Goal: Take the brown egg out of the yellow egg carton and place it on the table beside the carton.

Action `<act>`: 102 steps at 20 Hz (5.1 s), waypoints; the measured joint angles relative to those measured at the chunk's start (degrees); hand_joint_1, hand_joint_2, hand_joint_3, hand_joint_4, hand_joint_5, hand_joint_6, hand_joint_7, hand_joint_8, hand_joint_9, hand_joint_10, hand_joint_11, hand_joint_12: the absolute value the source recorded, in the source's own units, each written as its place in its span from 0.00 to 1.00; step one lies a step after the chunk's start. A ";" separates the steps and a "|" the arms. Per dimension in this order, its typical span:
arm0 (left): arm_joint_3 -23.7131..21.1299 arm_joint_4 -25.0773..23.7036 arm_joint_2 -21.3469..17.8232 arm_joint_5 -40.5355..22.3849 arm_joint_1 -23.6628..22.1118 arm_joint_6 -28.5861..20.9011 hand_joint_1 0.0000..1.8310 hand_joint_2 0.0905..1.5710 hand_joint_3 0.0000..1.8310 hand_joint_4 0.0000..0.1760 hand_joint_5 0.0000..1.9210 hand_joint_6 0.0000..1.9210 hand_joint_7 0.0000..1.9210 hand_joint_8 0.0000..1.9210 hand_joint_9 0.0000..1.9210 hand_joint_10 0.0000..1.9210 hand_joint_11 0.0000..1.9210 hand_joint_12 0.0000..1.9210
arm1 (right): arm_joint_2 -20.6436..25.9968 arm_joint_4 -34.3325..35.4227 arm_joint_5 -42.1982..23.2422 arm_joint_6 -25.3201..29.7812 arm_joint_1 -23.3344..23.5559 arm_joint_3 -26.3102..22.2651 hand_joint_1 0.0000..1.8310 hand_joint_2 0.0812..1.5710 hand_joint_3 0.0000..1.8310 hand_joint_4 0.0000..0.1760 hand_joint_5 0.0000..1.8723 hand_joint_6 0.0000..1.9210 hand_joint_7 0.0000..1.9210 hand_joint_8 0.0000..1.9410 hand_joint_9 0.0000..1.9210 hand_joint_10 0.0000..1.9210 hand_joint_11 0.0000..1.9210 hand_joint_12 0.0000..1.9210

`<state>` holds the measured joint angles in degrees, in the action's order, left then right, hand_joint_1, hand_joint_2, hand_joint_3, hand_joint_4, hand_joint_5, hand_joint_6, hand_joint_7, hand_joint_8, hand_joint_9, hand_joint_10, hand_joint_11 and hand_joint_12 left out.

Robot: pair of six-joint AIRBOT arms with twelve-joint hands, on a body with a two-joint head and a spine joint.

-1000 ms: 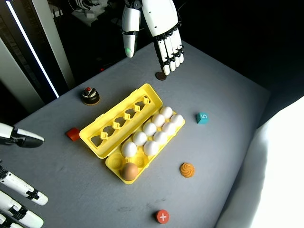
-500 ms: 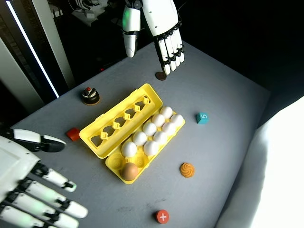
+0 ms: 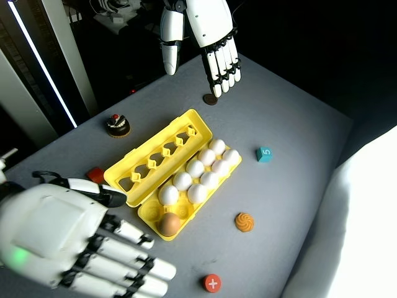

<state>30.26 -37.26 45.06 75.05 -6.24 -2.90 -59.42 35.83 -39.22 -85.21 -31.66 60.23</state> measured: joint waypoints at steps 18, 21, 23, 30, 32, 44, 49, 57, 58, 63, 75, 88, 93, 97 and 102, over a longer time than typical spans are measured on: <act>0.00 -0.57 0.00 0.07 0.00 0.00 0.00 0.77 0.00 0.00 0.05 0.00 0.03 0.00 0.02 0.00 0.01 0.02 | -12.55 -4.13 3.96 1.70 1.70 15.12 0.41 0.52 0.00 0.85 0.51 0.01 0.00 0.00 0.00 0.00 0.00 0.00; 0.00 -0.72 0.00 0.00 0.00 0.00 0.00 0.77 0.00 0.00 0.05 0.00 0.03 0.00 0.02 0.00 0.01 0.02 | -13.79 -4.26 4.20 1.66 1.90 15.50 0.42 0.51 0.00 0.86 0.53 0.02 0.00 0.00 0.00 0.00 0.00 0.00; 0.00 -0.72 0.00 0.07 0.00 0.00 0.00 0.77 0.00 0.00 0.05 0.00 0.04 0.00 0.03 0.00 0.02 0.02 | -14.43 -4.52 4.37 1.62 1.90 15.69 0.41 0.52 0.01 0.96 0.53 0.02 0.00 0.00 0.00 0.00 0.00 0.00; 0.00 -0.76 0.00 0.04 -0.02 0.00 0.00 0.77 0.00 0.00 0.05 0.00 0.04 0.00 0.03 0.00 0.01 0.03 | -14.84 -4.48 4.76 1.53 2.14 17.07 0.54 0.68 0.00 1.00 0.52 0.49 0.00 0.00 0.00 0.00 0.00 0.00; 0.00 -0.74 0.00 0.00 -0.02 0.00 0.00 0.77 0.00 0.00 0.04 0.00 0.03 0.00 0.02 0.00 0.00 0.02 | -14.99 -4.59 5.20 1.46 2.51 17.35 0.57 0.66 0.00 1.00 0.58 0.42 0.00 0.00 0.00 0.00 0.00 0.00; 0.00 -0.76 0.00 -0.02 -0.02 0.00 0.00 0.77 0.00 0.00 0.05 0.00 0.04 0.00 0.02 0.00 0.01 0.01 | -14.97 -4.59 5.57 1.16 4.90 17.53 0.58 0.63 0.00 1.00 0.62 0.35 0.02 0.00 0.00 0.00 0.00 0.00; 0.00 -0.76 0.00 0.00 -0.02 0.00 0.00 0.77 0.00 0.00 0.05 0.00 0.04 0.00 0.03 0.00 0.01 0.02 | -13.94 -4.61 6.12 0.83 6.05 17.51 0.58 0.64 0.00 1.00 0.61 0.37 0.03 0.00 0.00 0.00 0.00 0.00; 0.00 -0.76 0.00 0.02 -0.02 0.00 0.00 0.77 0.00 0.00 0.05 0.00 0.04 0.00 0.02 0.00 0.01 0.00 | -10.51 -4.66 6.56 -0.55 2.62 17.59 0.57 0.65 0.00 1.00 0.60 0.40 0.07 0.00 0.00 0.00 0.00 0.00; 0.00 -0.76 0.00 0.02 -0.02 0.00 0.00 0.77 0.00 0.00 0.05 0.00 0.04 0.00 0.02 0.00 0.01 0.00 | -10.27 -4.72 6.64 -0.57 1.29 17.59 0.57 0.65 0.00 1.00 0.58 0.42 0.06 0.00 0.00 0.00 0.00 0.00; 0.00 -0.76 0.00 0.09 -0.02 0.00 0.00 0.77 0.00 0.00 0.04 0.00 0.03 0.00 0.01 0.00 0.00 0.00 | -9.70 -4.59 5.77 -0.63 -0.04 17.77 0.57 0.66 0.00 1.00 0.57 0.44 0.05 0.00 0.00 0.00 0.00 0.00; 0.00 -0.81 0.00 0.02 -0.02 0.00 0.00 0.77 0.00 0.00 0.04 0.00 0.04 0.00 0.02 0.00 0.01 0.01 | -9.88 -4.98 5.79 -0.68 -0.04 17.77 0.58 0.64 0.00 1.00 0.61 0.37 0.05 0.00 0.00 0.00 0.00 0.00; 0.00 -0.94 0.00 0.02 -0.02 0.00 0.00 0.77 0.00 0.00 0.04 0.00 0.03 0.00 0.01 0.00 0.00 0.00 | -9.88 -4.94 5.22 -0.76 -0.46 17.57 0.45 0.57 0.00 1.00 0.49 0.04 0.08 0.01 0.00 0.00 0.00 0.00; 0.00 -0.96 0.00 0.09 -0.02 -0.02 0.00 0.77 0.00 0.00 0.04 0.00 0.04 0.00 0.02 0.00 0.00 0.00 | -9.99 -4.96 6.03 -1.01 -1.05 17.46 0.45 0.57 0.00 0.99 0.48 0.03 0.06 0.01 0.00 0.00 0.00 0.00; 0.00 -0.96 0.00 0.04 -0.02 0.00 0.00 0.77 0.00 0.00 0.04 0.00 0.04 0.00 0.02 0.00 0.01 0.01 | -10.01 -4.98 6.25 -1.01 -1.05 17.46 0.45 0.57 0.00 1.00 0.47 0.02 0.03 0.00 0.00 0.00 0.00 0.00; 0.00 -0.96 0.00 0.04 -0.02 0.00 0.00 0.77 0.00 0.00 0.05 0.00 0.04 0.00 0.02 0.00 0.01 0.01 | -10.29 -4.98 6.27 -1.01 -1.05 17.46 0.44 0.56 0.00 1.00 0.47 0.01 0.07 0.01 0.00 0.00 0.00 0.00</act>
<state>30.26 -38.22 45.06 75.09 -6.26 -2.90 -69.71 30.85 -32.95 -86.21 -32.71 77.69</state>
